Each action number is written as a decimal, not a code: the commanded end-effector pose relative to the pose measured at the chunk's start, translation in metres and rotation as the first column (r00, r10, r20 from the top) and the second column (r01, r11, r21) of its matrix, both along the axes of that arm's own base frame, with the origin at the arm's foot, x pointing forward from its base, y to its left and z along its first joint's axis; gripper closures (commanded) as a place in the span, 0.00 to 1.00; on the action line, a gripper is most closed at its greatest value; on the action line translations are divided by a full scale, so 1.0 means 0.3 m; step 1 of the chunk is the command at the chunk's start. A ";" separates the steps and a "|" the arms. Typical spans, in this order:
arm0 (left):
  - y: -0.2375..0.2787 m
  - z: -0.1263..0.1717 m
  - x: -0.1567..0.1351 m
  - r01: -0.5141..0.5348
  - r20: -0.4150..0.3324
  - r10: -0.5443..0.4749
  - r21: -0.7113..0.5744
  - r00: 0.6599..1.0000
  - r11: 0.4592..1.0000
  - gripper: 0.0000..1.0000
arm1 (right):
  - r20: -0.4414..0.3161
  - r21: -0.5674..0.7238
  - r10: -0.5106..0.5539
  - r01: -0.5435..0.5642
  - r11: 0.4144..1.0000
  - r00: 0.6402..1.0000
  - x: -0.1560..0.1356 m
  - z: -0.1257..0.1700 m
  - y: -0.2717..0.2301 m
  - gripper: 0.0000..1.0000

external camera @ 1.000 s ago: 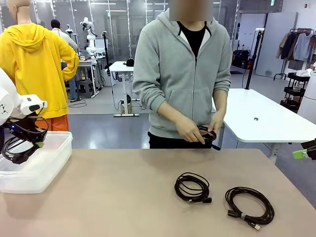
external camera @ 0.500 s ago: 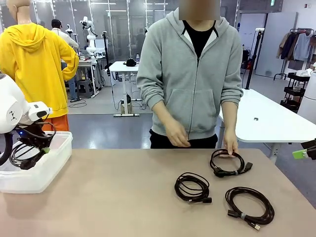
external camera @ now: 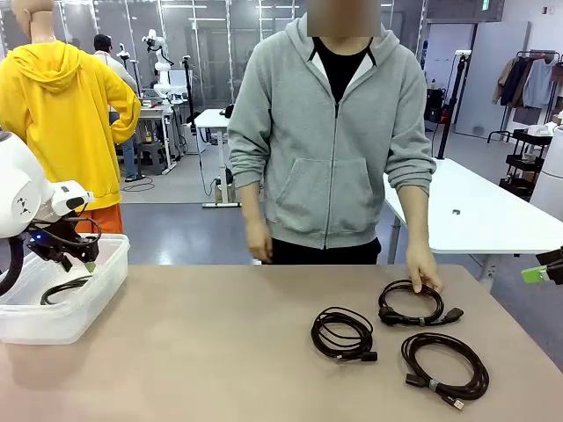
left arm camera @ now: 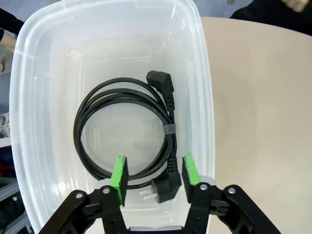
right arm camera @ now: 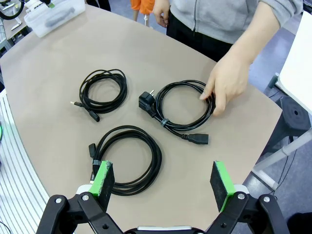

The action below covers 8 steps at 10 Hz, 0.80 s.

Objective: Organize and store the cables.
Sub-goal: Place the Power Cable into the Organizing box.

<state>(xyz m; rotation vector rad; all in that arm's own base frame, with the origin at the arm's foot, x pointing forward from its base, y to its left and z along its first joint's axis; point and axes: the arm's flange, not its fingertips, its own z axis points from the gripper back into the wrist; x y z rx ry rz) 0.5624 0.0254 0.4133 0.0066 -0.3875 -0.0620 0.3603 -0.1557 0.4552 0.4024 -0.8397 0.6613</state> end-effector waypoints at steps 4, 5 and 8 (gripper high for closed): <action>0.017 0.012 -0.035 -0.042 0.041 0.043 -0.016 0.998 0.999 0.00 | 0.021 0.004 0.015 -0.015 1.000 1.000 0.003 -0.003 -0.004 0.00; 0.019 0.026 -0.045 -0.052 0.043 0.053 -0.026 0.998 0.998 0.00 | 0.021 0.004 0.015 -0.015 1.000 1.000 0.003 -0.003 -0.004 0.00; 0.010 0.009 -0.006 -0.028 0.008 0.029 -0.010 1.000 1.000 0.00 | 0.021 0.004 0.015 -0.015 1.000 1.000 0.003 -0.003 -0.004 0.00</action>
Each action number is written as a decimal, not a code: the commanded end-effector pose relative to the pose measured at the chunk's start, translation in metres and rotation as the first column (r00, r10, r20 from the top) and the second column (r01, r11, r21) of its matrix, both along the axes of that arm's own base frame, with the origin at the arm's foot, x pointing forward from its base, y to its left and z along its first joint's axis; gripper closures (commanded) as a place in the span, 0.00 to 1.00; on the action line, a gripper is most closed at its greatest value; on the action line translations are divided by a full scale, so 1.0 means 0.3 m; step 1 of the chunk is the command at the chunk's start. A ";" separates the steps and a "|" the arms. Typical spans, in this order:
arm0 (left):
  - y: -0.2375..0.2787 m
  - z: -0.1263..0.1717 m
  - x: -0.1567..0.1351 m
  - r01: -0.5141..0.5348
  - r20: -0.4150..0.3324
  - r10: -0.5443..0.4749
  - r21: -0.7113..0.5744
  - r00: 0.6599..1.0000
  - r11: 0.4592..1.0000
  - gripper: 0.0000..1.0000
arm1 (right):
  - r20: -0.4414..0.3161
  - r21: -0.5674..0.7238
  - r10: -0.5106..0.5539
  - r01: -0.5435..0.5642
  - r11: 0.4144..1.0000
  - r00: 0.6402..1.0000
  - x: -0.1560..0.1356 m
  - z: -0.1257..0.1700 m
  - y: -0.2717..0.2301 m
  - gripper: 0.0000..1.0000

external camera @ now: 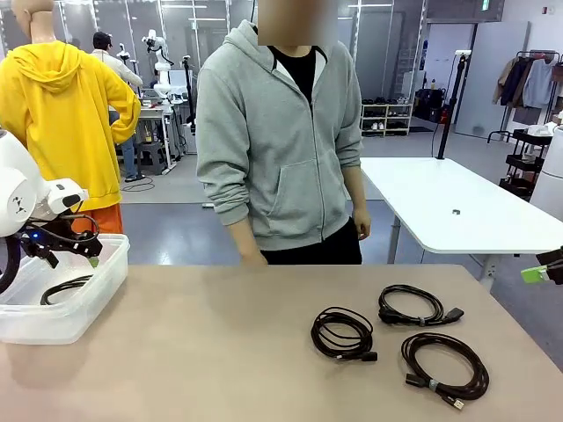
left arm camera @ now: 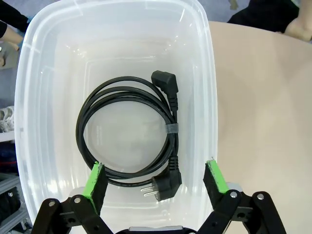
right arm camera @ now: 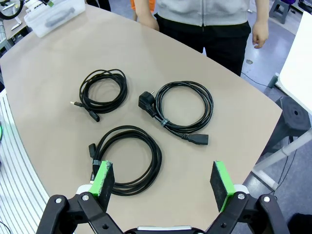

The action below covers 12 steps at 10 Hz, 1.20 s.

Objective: Organize and store the cables.
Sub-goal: Place the Power Cable into the Organizing box.

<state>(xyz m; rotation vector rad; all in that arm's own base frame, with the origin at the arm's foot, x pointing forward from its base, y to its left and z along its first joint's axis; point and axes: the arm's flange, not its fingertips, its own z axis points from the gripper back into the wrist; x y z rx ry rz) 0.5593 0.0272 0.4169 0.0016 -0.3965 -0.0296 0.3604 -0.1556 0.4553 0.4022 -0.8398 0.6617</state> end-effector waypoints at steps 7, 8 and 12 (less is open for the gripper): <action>0.004 -0.003 0.005 0.002 -0.001 -0.002 0.002 1.000 1.000 0.00 | 0.021 0.004 0.015 -0.015 1.000 1.000 0.003 -0.003 -0.005 0.00; 0.004 -0.003 0.005 0.002 -0.001 -0.002 0.002 1.000 1.000 0.00 | 0.021 0.004 0.015 -0.015 1.000 1.000 0.003 -0.003 -0.005 0.00; 0.004 -0.003 0.005 0.002 -0.001 -0.002 0.002 1.000 1.000 0.00 | 0.021 0.004 0.015 -0.015 1.000 1.000 0.003 -0.003 -0.005 0.00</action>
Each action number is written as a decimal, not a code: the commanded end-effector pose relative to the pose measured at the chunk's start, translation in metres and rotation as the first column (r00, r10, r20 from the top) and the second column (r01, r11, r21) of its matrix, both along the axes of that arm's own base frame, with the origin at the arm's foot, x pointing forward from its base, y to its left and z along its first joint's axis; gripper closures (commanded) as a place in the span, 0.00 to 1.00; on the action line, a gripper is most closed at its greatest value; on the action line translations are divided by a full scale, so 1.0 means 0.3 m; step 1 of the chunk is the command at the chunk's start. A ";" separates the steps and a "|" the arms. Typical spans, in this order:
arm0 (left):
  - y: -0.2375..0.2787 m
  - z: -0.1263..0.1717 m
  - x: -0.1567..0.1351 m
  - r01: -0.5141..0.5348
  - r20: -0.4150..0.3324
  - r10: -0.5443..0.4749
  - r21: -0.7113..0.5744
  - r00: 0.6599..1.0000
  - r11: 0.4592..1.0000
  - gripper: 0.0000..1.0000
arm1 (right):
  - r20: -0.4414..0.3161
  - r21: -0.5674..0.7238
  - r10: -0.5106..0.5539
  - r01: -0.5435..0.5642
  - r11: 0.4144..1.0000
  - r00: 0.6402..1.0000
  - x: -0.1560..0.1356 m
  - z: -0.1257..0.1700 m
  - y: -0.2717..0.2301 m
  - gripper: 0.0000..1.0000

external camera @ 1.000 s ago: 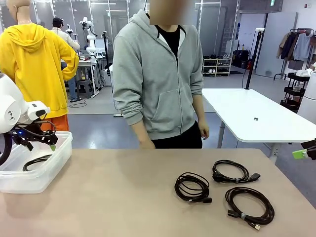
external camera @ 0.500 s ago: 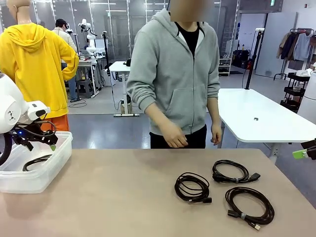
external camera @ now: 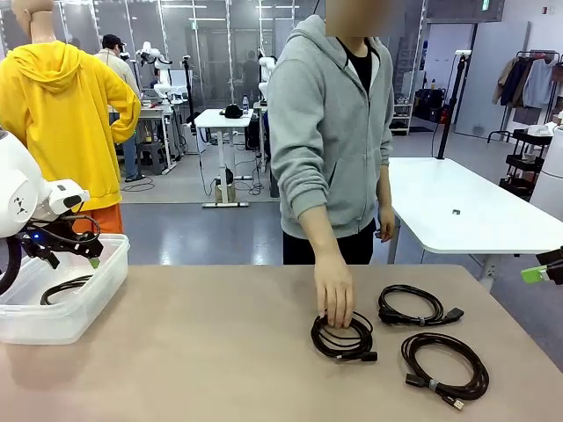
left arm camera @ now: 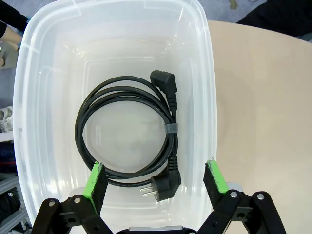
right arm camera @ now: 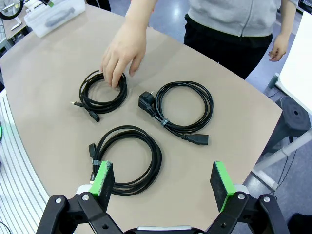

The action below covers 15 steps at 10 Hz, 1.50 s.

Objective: Organize and store the cables.
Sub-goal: Place the Power Cable into the Organizing box.

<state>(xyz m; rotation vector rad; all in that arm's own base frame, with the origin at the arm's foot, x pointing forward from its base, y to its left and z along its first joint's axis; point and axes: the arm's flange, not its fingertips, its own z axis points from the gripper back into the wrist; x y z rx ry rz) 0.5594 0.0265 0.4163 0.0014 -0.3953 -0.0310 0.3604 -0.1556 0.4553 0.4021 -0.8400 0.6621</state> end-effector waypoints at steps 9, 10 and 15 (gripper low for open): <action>0.050 0.218 -0.714 0.637 0.267 -0.617 0.014 0.740 0.770 0.00 | 0.020 0.004 0.014 -0.014 1.000 1.000 0.003 -0.003 -0.005 0.00; 0.064 0.212 -0.787 0.671 0.258 -0.649 0.004 0.716 0.741 0.00 | 0.020 0.004 0.014 -0.014 1.000 1.000 0.003 -0.003 -0.005 0.00; 0.073 0.216 -0.891 0.862 0.158 -0.863 0.099 0.481 0.498 0.00 | 0.020 0.004 0.014 -0.014 1.000 1.000 0.003 -0.003 -0.005 0.00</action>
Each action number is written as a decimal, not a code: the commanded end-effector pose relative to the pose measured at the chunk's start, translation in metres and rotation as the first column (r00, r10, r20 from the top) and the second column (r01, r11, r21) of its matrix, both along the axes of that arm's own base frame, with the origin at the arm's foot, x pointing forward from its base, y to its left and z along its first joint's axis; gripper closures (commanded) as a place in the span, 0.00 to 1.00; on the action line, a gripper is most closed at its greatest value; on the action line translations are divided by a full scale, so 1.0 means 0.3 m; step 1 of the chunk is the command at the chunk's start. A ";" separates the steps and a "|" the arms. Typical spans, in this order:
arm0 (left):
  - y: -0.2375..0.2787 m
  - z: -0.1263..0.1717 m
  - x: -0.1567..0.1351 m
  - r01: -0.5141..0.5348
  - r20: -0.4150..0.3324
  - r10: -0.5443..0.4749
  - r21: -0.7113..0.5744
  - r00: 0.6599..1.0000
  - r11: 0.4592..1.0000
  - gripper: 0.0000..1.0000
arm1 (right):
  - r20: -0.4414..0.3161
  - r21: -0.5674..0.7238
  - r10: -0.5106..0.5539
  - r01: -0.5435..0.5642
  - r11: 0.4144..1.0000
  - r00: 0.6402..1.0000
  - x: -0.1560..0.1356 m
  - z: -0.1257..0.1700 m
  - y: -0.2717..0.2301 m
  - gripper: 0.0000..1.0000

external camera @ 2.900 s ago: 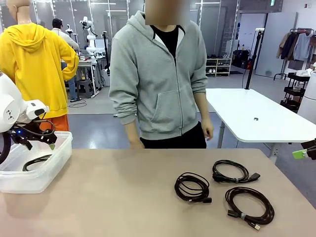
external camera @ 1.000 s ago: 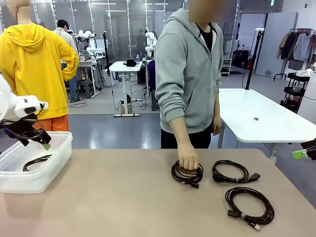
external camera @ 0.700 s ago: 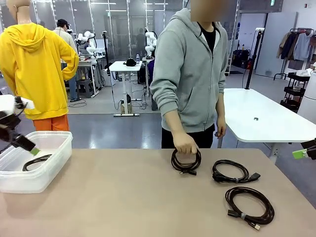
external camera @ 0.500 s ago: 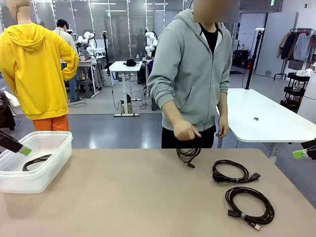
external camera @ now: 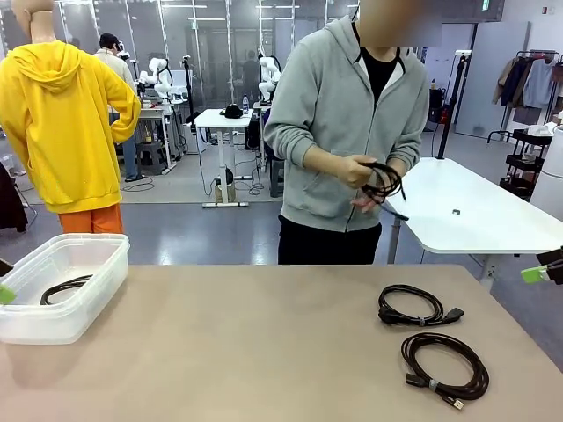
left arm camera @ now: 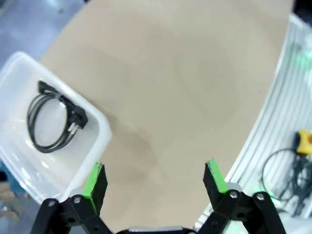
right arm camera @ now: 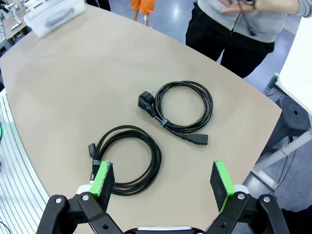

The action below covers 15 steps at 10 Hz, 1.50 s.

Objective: Organize and store the cables.
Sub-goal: Place the Power Cable into the Organizing box.

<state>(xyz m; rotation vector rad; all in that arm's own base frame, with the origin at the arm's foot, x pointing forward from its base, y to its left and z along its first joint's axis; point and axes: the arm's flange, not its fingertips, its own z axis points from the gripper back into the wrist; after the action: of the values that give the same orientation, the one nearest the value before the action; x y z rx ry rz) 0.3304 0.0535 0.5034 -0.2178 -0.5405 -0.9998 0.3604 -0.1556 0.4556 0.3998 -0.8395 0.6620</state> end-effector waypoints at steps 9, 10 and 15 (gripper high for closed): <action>0.000 0.000 0.000 0.000 0.000 0.000 0.000 1.000 1.000 0.00 | 0.020 0.006 0.015 -0.015 1.000 1.000 0.002 -0.004 -0.005 0.00; 0.000 0.000 0.000 0.000 0.000 0.000 0.000 1.000 1.000 0.00 | 0.020 0.006 0.015 -0.015 1.000 1.000 0.002 -0.004 -0.005 0.00; 0.000 0.000 0.000 0.000 0.000 0.000 0.000 1.000 1.000 0.00 | -0.083 -0.243 -0.007 -0.013 0.970 0.997 0.167 0.030 0.164 0.00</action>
<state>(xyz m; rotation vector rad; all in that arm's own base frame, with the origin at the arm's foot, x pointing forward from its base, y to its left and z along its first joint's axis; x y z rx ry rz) 0.3270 0.0548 0.5026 -0.2186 -0.5264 -1.0098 0.3892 -0.1208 0.4568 0.2754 -0.7580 0.7271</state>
